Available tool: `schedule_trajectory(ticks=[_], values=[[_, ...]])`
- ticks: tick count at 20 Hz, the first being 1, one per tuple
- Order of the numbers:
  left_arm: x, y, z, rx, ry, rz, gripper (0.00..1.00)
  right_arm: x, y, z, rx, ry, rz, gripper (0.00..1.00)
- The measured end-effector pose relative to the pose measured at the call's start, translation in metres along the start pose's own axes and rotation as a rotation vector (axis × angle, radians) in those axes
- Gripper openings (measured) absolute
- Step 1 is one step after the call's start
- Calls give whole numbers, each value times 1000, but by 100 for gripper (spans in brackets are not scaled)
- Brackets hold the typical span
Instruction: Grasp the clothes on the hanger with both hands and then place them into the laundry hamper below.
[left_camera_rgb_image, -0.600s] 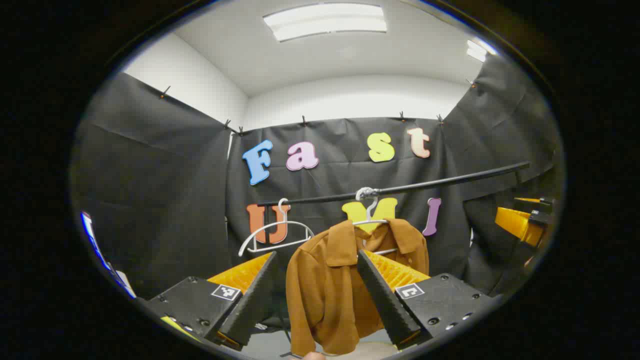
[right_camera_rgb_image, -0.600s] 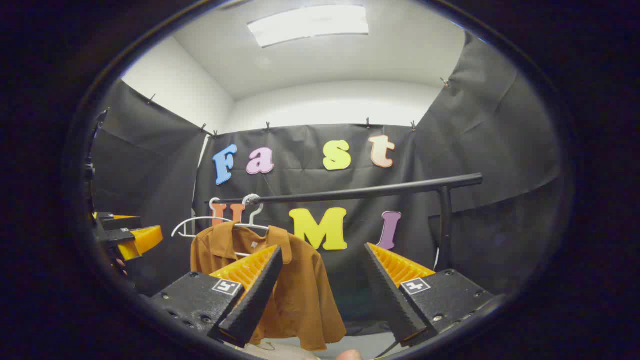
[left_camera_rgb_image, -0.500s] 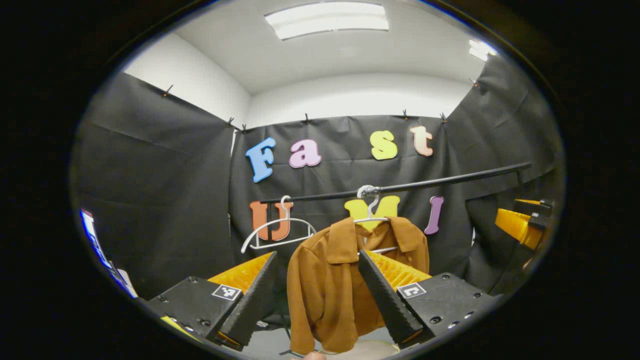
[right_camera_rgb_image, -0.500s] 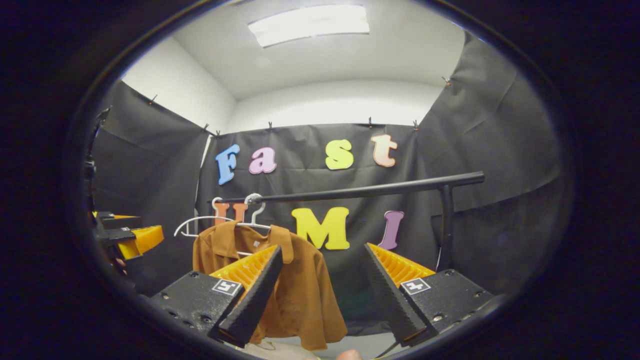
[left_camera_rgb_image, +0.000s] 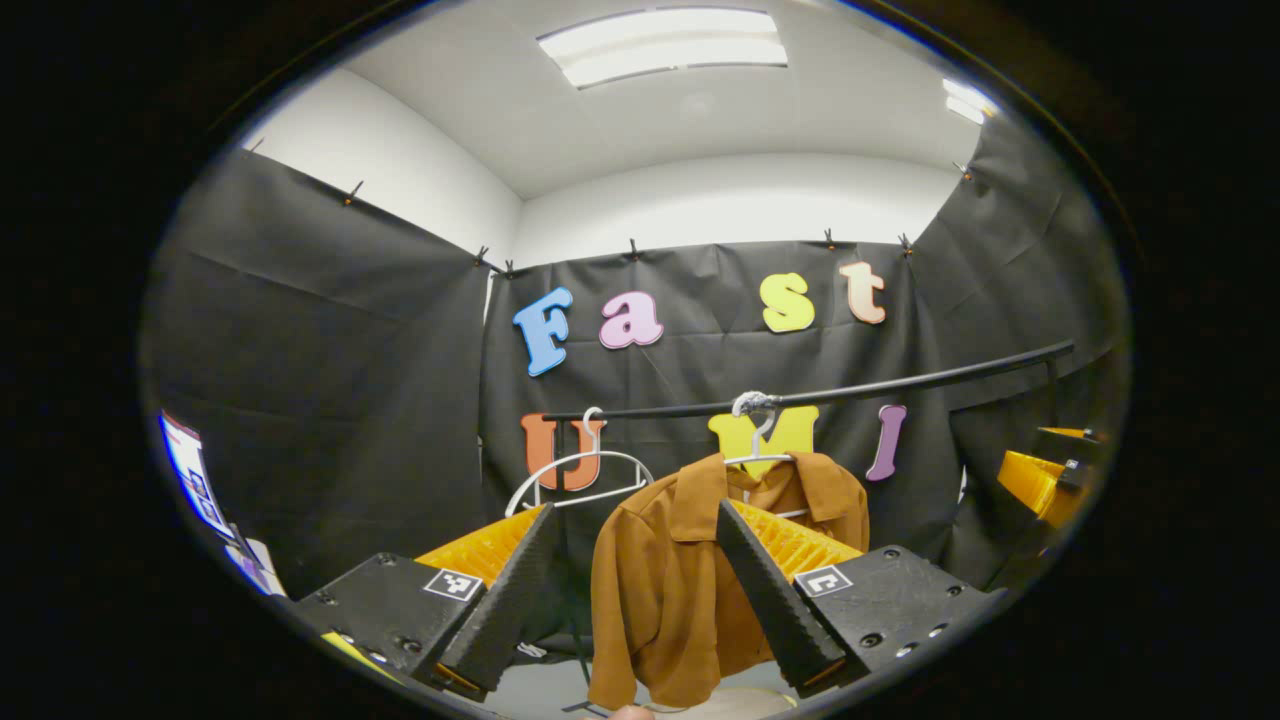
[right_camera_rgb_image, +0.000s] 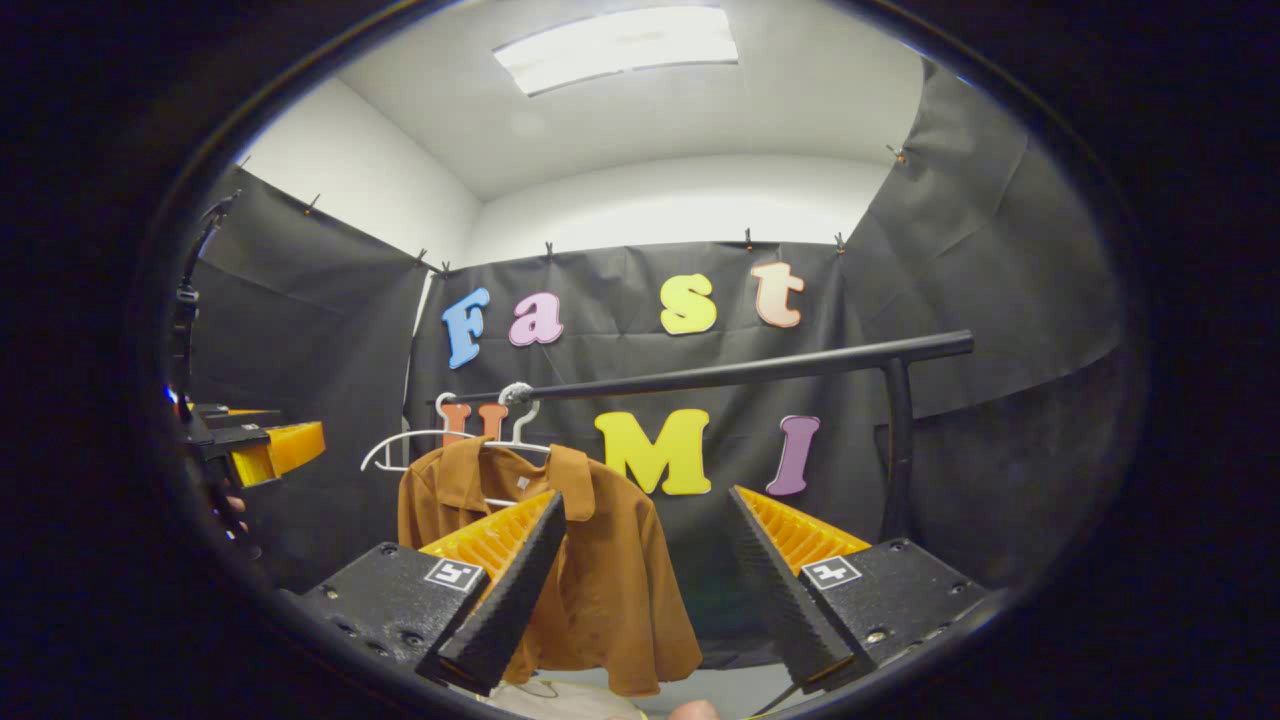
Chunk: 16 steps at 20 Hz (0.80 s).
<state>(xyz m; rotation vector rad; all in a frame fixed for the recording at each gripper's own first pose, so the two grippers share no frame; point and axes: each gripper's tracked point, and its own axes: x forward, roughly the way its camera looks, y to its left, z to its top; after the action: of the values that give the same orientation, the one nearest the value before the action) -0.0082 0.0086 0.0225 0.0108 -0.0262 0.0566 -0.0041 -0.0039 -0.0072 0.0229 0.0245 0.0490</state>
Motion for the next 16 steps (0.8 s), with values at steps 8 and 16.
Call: schedule_trajectory(ticks=[8, 16], values=[[11, 6, -19, -39, 21, -60, 99, 17, 20, -20, -12, 46, -38, 99], [31, -25, -86, -113, 155, -249, 100, 37, 54, -64, -15, 120, -96, 99]])
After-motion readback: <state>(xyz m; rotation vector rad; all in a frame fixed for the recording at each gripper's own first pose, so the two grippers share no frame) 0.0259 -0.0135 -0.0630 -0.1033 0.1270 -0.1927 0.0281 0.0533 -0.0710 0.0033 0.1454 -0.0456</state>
